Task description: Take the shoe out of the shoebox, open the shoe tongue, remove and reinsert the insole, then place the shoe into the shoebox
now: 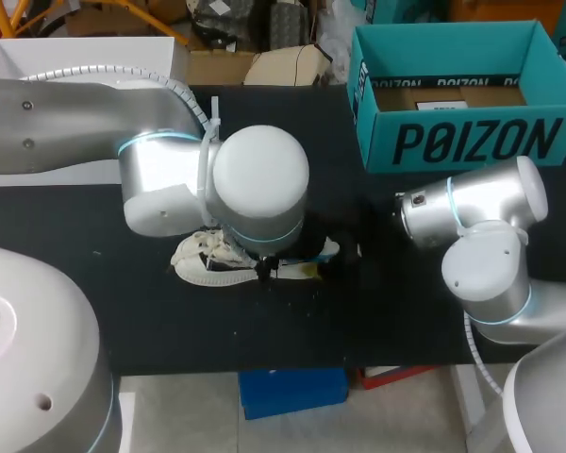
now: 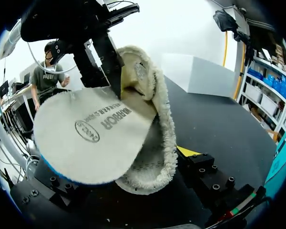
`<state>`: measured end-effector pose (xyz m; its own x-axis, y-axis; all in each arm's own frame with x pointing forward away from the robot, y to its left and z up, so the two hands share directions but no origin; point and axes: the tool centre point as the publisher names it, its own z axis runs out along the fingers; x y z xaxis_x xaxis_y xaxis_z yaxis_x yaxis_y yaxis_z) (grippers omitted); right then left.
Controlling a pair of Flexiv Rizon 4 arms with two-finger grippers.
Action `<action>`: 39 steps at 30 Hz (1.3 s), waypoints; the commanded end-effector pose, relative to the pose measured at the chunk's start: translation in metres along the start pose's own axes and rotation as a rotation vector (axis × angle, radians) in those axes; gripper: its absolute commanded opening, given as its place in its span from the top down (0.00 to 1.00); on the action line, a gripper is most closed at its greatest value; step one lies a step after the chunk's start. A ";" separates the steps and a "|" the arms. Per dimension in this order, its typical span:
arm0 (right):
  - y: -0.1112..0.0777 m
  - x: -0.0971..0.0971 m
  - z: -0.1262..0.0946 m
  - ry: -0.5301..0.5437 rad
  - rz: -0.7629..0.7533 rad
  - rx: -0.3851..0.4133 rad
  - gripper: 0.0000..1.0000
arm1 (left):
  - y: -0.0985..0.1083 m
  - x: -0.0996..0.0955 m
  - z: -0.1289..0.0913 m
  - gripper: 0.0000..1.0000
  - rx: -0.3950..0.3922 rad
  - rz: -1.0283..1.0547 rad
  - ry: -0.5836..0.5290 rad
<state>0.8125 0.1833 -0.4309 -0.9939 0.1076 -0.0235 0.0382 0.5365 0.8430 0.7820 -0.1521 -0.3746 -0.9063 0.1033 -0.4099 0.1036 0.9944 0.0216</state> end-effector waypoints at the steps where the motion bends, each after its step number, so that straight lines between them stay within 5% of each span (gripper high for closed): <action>1: -0.002 -0.001 0.003 -0.001 0.001 0.002 1.00 | 0.009 0.008 0.020 0.66 0.135 0.036 0.004; 5: -0.002 -0.001 0.003 -0.001 0.001 0.002 1.00 | 0.010 0.007 0.027 0.59 0.191 0.040 0.002; 18: -0.002 -0.001 0.003 -0.001 0.001 0.002 1.00 | -0.002 0.001 0.009 0.69 0.285 0.095 -0.061; 39: -0.002 -0.001 0.003 -0.001 0.001 0.002 1.00 | -0.052 -0.011 0.012 0.72 0.377 0.188 -0.065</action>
<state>0.8126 0.1833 -0.4310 -0.9939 0.1078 -0.0234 0.0383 0.5364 0.8431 0.7897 -0.2007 -0.3777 -0.8314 0.2650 -0.4884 0.4154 0.8802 -0.2294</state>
